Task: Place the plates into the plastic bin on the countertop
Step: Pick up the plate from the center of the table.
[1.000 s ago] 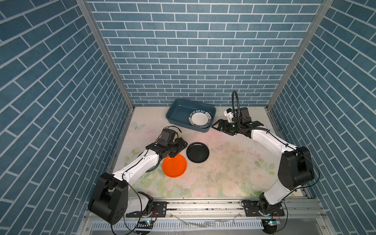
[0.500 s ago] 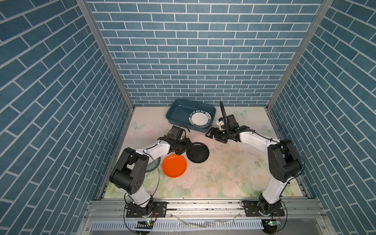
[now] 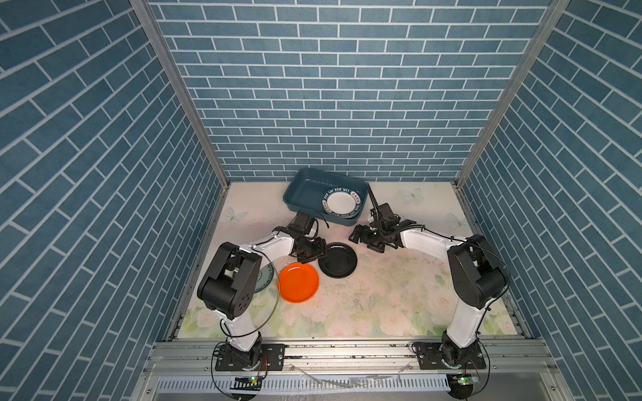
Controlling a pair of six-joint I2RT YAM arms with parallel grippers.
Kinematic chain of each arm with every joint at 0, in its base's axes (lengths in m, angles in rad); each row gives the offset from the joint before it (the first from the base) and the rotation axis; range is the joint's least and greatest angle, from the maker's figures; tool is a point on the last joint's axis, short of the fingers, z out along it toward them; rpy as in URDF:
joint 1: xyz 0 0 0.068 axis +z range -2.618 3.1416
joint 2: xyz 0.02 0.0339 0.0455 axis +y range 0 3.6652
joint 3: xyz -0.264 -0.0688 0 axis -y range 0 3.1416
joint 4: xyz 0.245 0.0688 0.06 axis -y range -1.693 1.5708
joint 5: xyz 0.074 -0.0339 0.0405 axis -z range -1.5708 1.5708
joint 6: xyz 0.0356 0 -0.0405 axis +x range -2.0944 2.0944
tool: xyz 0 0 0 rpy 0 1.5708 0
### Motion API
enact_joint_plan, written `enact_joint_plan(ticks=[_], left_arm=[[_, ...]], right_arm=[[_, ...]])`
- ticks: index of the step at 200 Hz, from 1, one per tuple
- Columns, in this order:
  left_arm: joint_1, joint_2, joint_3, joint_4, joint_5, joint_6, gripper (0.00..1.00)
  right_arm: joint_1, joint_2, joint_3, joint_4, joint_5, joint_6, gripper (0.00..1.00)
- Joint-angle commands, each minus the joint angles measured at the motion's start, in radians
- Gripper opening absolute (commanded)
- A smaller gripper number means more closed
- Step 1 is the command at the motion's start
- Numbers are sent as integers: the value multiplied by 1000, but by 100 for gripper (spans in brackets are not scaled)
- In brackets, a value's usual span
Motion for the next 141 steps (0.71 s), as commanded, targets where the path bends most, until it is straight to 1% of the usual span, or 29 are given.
enact_joint_plan(ticks=[1, 29, 42, 65, 94, 108, 141], left_arm=[[2, 18, -17, 3, 60, 41, 66], [3, 38, -33, 45, 103, 26, 63], [2, 45, -49, 95, 142, 4, 60], [1, 49, -74, 152, 166, -35, 55], [-1, 45, -87, 185, 193, -48, 40], [-1, 44, -101, 239, 225, -78, 34], [-1, 49, -136, 403, 280, -182, 26]], right_arm=[[12, 38, 9, -5, 1, 52, 91], [24, 60, 11, -4, -23, 63, 91], [31, 65, 5, -1, -27, 68, 90], [38, 81, 4, 8, -47, 75, 90], [44, 103, 8, 12, -75, 80, 90], [44, 107, 6, 14, -82, 80, 90], [44, 103, -1, 15, -91, 77, 90]])
